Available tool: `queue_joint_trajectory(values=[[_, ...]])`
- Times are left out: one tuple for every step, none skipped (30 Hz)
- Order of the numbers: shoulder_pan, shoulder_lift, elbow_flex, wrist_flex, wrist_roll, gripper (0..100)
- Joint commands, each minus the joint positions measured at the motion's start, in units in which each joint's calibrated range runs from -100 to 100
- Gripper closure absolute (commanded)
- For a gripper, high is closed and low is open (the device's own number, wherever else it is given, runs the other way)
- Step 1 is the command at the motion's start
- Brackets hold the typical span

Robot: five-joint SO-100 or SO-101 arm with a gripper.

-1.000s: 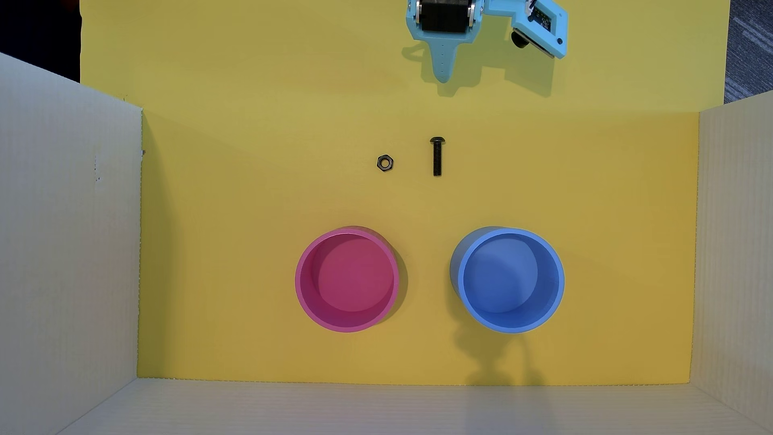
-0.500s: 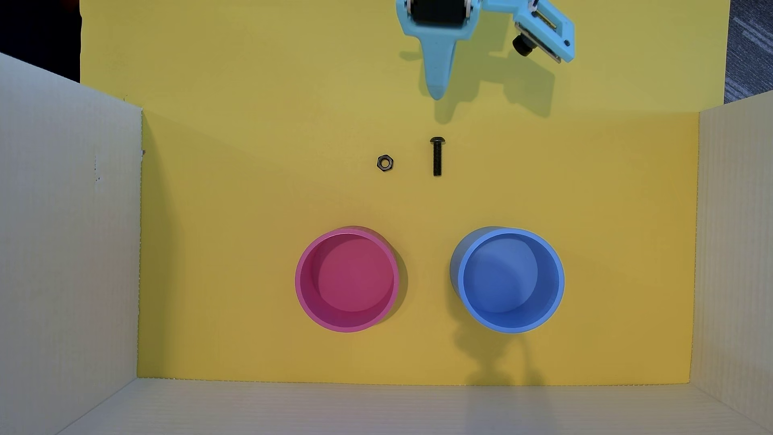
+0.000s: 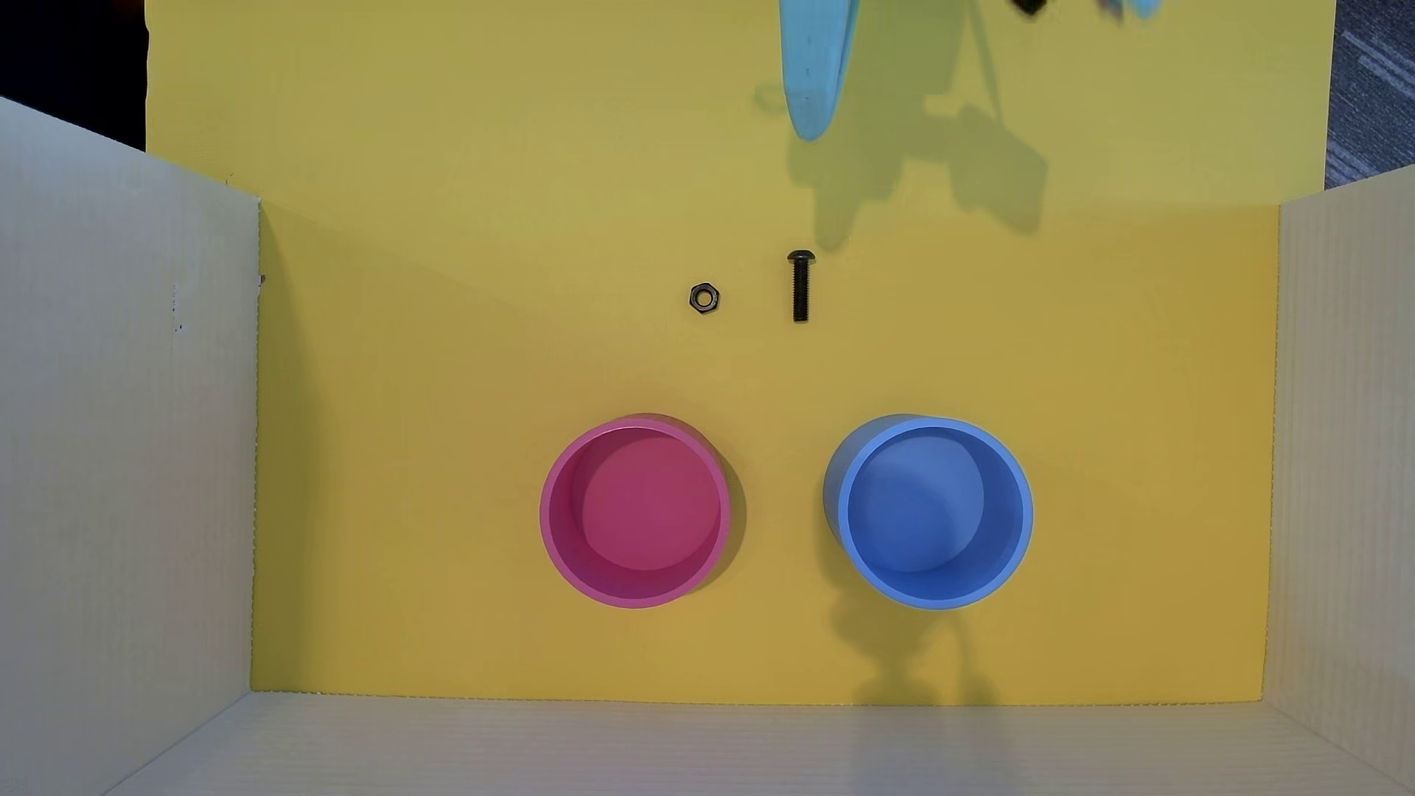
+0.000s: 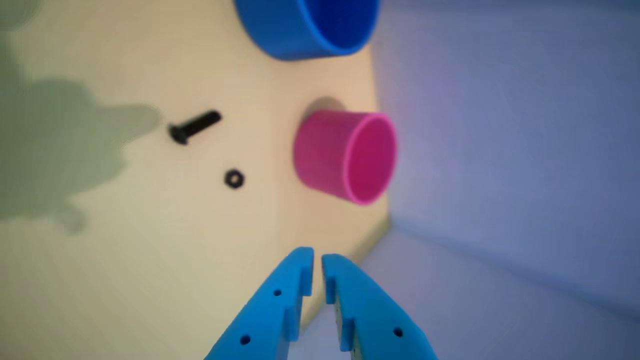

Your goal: Pick up the bolt and place it in the pink box

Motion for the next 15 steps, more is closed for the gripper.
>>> queue_joint_trajectory(values=[[0.24, 13.44, -6.17, -0.91, -0.24, 98], [0.46, 18.83, -6.81, -3.4, -0.19, 98], [1.13, 21.52, -6.81, -4.52, -0.24, 98], [1.57, 24.38, -6.99, -5.29, -0.29, 98], [2.01, 26.91, -7.17, -5.81, -0.09, 98], [2.08, 29.18, -7.62, -6.23, 0.28, 98], [2.16, 30.7, -7.71, -6.83, 0.43, 98], [2.23, 32.46, -7.71, -7.44, 1.32, 98], [2.23, 33.73, -7.71, -7.95, 2.83, 98], [1.86, 34.57, -7.35, -8.29, 4.29, 98], [1.71, 35.16, -7.08, -8.29, 5.12, 98], [1.64, 36.34, -7.44, -8.64, 5.49, 98], [1.64, 36.92, -7.53, -9.15, 5.7, 98], [1.79, 37.68, -7.44, -9.67, 5.96, 98], [2.16, 38.61, -7.71, -9.75, 6.06, 98]])
